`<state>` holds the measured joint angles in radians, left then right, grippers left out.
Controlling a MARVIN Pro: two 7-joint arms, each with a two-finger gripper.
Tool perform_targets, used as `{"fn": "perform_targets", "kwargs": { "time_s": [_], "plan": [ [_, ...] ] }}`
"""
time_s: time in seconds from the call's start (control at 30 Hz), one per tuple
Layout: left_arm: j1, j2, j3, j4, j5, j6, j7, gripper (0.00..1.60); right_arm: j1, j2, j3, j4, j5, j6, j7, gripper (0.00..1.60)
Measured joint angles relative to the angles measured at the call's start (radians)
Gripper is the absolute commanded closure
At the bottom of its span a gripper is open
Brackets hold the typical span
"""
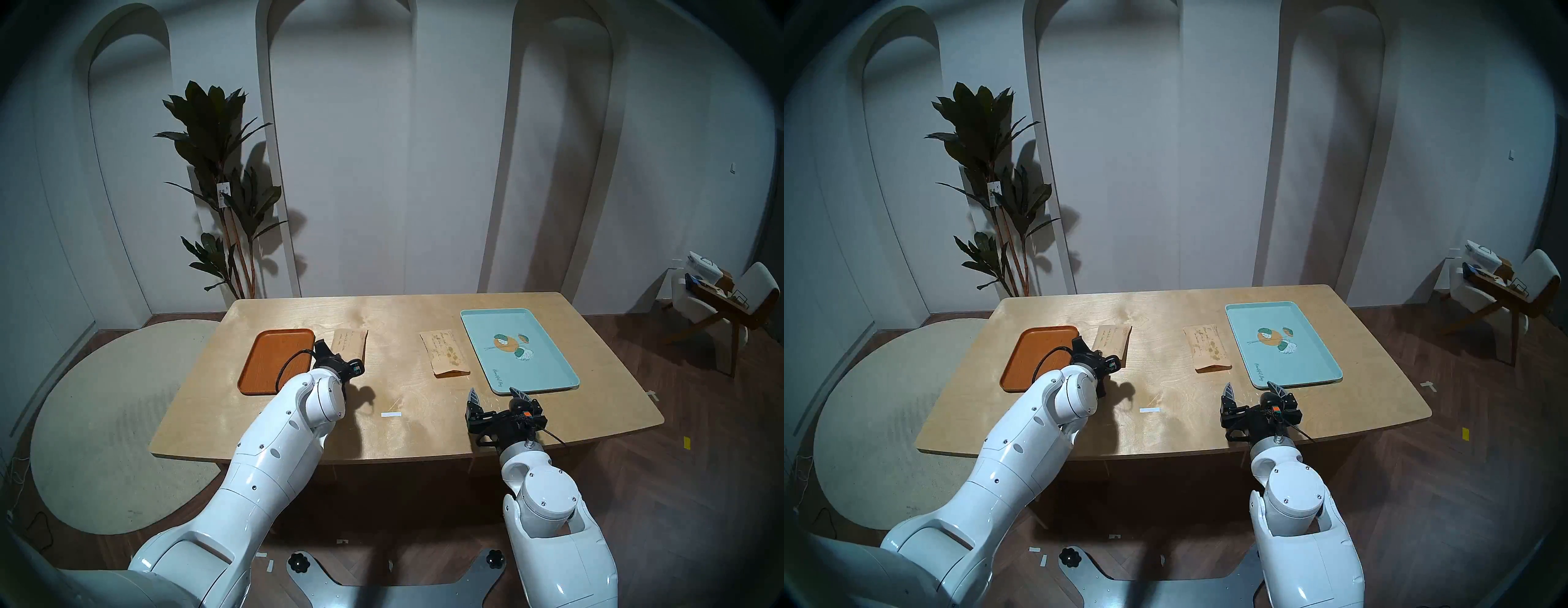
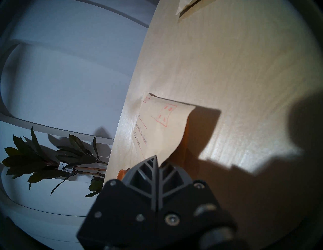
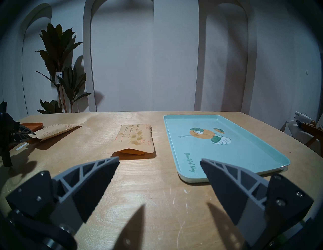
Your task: Sort the mail into the trays, one tray per recipient
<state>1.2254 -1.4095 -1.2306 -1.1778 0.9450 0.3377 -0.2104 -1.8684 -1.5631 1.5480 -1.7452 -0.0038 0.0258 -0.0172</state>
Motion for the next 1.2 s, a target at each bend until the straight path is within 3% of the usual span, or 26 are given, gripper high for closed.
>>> {"fn": "perform_targets", "kwargs": {
  "time_s": [0.63,0.83,1.2],
  "plan": [
    [-0.061,-0.014,-0.044,-0.034,0.02,-0.016,0.119,1.6,0.0,0.0,0.0,0.001,0.0,0.0,0.0,0.0],
    [-0.032,-0.004,-0.062,-0.102,0.022,0.004,0.12,1.6,0.0,0.0,0.0,0.001,0.0,0.0,0.0,0.0],
    [0.102,0.05,-0.124,-0.244,0.014,0.063,0.079,1.6,0.0,0.0,0.0,0.001,0.0,0.0,0.0,0.0]
  ]
}}
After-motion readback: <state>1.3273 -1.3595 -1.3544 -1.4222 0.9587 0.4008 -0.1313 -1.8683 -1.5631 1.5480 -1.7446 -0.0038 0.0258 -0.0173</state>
